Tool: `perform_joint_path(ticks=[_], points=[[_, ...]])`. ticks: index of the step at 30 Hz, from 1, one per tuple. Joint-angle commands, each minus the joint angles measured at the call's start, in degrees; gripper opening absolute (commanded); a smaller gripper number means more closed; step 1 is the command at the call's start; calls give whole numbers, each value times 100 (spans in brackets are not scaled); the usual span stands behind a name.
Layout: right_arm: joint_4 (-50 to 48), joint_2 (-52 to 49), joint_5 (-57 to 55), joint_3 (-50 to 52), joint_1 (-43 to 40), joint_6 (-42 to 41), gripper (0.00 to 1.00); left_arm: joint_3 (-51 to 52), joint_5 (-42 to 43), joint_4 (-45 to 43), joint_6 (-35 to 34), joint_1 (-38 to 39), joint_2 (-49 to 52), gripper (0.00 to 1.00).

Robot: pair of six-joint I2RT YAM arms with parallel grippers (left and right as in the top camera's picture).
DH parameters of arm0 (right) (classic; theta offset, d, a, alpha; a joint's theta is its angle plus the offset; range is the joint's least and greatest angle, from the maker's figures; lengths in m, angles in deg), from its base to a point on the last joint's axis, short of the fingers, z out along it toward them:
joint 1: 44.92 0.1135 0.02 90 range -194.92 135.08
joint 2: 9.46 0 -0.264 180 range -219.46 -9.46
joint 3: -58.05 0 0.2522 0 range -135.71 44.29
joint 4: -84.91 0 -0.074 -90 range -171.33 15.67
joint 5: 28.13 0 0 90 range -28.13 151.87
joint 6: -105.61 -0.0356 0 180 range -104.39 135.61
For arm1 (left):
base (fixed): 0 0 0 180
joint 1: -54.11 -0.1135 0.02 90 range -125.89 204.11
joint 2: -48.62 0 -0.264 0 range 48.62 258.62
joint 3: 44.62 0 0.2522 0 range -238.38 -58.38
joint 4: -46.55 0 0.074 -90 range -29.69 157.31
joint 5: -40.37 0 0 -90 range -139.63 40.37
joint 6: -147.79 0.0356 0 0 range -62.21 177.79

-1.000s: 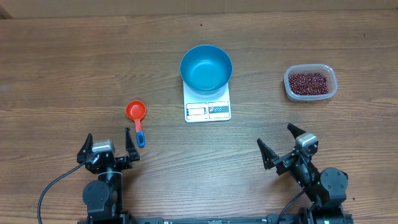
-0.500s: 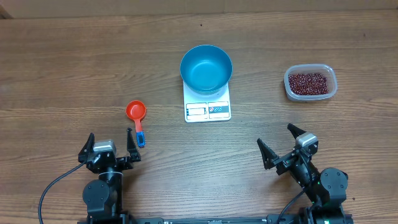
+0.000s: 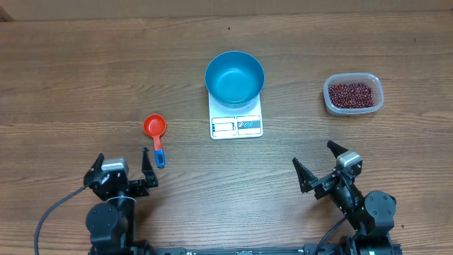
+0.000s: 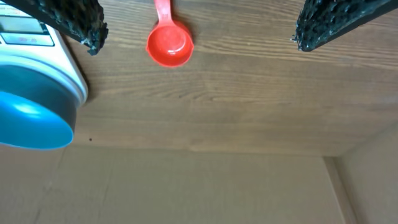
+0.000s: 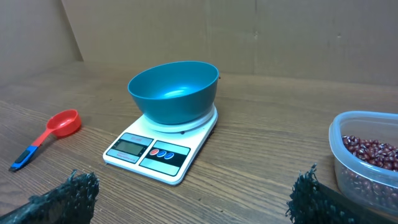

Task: Scoop item into bowl and weigh 150g on scale
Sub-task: 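Move the left gripper over the red scoop and lower onto its rim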

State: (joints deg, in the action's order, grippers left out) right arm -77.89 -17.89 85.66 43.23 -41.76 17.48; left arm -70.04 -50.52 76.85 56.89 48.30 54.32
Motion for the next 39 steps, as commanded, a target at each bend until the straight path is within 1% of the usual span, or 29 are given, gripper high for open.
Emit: perform_joint_path(ticks=[1,6,9,11,17,22,27,39], points=[[-33,-11,26,59,42,-17,100,-435,50,4,92,22,625,99],[-31,-11,26,59,42,-17,100,-1174,50,9,92,22,1840,100],[-31,-11,26,59,42,-17,100,-1803,61,216,94,22,2621,99],[-33,-11,26,59,42,-17,100,-2293,94,487,98,22,3156,100],[-33,-11,26,59,42,-17,100,-3958,92,1718,269,22,4970,100],[-31,-11,26,59,42,-17,100,-5038,94,2594,269,22,6240,99],[-31,-11,26,59,42,-17,100,-5396,94,2914,269,22,6916,99],[-33,-11,26,59,42,-17,100,-5534,203,3077,271,22,7930,100]])
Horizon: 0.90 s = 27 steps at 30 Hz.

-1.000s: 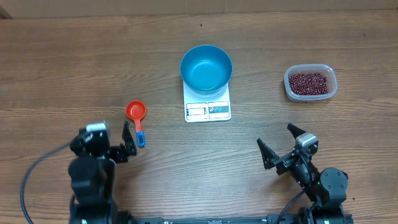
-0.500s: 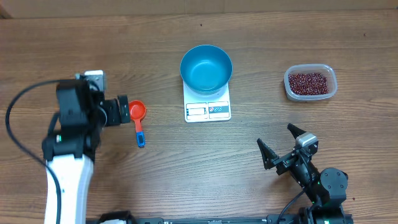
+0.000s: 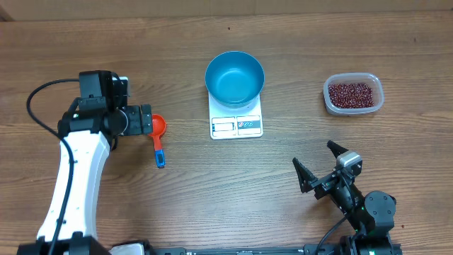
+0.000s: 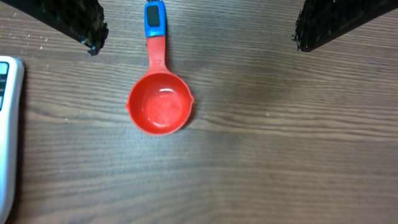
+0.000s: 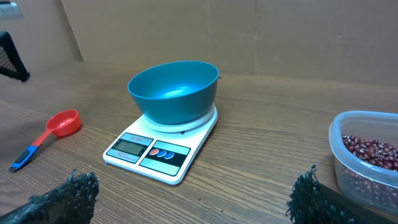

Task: Scoop item into bowl and weigh 150g on scale
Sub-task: 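Move the left gripper over the red scoop and lower onto its rim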

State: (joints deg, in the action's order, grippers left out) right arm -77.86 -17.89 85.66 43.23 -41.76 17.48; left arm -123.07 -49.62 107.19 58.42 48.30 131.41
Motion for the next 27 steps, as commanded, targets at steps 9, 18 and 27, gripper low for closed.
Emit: perform_joint_path(ticks=[9,18,27], points=[[-33,-11,26,59,42,-17,100,-1012,109,758,258,22,1193,99],[-33,-11,26,59,42,-17,100,-1209,109,901,267,22,1906,99],[-35,-11,26,59,42,-17,100,-1209,107,680,234,22,2505,100]])
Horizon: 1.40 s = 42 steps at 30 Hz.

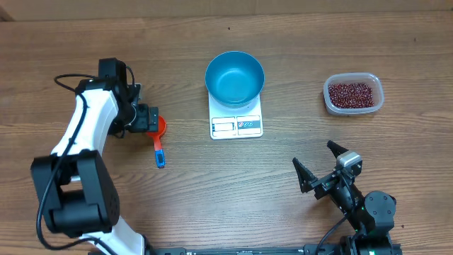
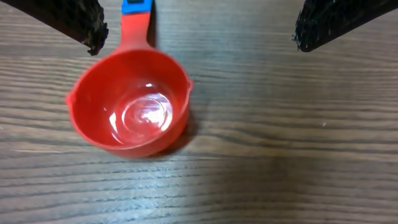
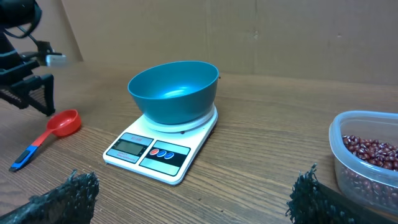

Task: Scoop item into bowl and weigh 150g on scale
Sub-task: 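Move the left gripper over the red scoop and lower onto its rim, then close the left gripper on the red scoop's rim and lift it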

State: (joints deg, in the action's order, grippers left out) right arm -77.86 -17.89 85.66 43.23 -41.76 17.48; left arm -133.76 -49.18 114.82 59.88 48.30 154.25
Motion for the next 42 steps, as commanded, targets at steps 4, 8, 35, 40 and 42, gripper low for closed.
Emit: perform_joint_path(ticks=[4,8,35,40,42], points=[[-33,-11,26,59,42,-17,100,-140,61,-214,90,22,426,99],[-33,-11,26,59,42,-17,100,-140,63,-299,59,22,542,100],[-35,-11,26,59,42,-17,100,-138,66,-358,50,22,968,100],[-35,-11,26,59,42,-17,100,-138,66,-372,50,22,968,70],[-33,-11,26,59,42,-17,100,-138,66,-376,50,22,968,60]])
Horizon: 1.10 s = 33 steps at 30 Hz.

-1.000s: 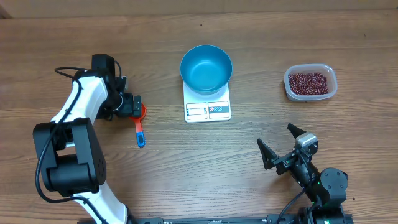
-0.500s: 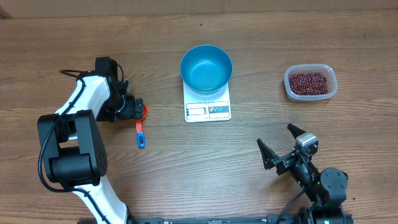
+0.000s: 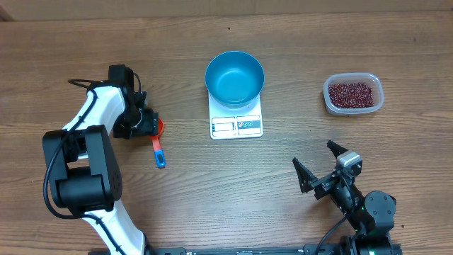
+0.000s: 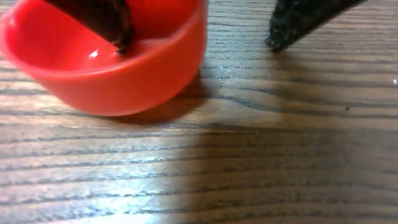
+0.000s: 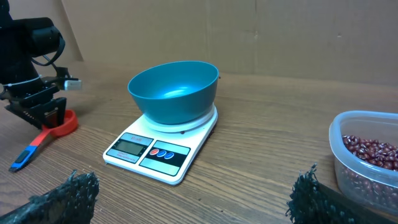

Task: Scoop item into bowl and weigh 150g on scale
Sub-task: 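Close the left gripper on the red scoop's rim and lift it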

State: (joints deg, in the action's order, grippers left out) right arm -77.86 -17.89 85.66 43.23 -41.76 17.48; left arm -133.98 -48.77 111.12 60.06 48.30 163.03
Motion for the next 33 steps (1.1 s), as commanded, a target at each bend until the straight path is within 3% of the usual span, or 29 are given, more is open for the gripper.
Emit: perform_joint_path(ticks=[1,7,13,26,33], points=[[-33,-11,26,59,42,-17,100,-116,24,-7,35,22,90,57],[-35,-11,26,59,42,-17,100,-116,24,-9,33,22,90,28],[-35,-11,26,59,42,-17,100,-116,26,-4,33,22,90,5],[-35,-11,26,59,42,-17,100,-186,387,61,-33,22,74,4],[-35,-11,26,59,42,-17,100,-706,385,588,-118,22,55,4]])
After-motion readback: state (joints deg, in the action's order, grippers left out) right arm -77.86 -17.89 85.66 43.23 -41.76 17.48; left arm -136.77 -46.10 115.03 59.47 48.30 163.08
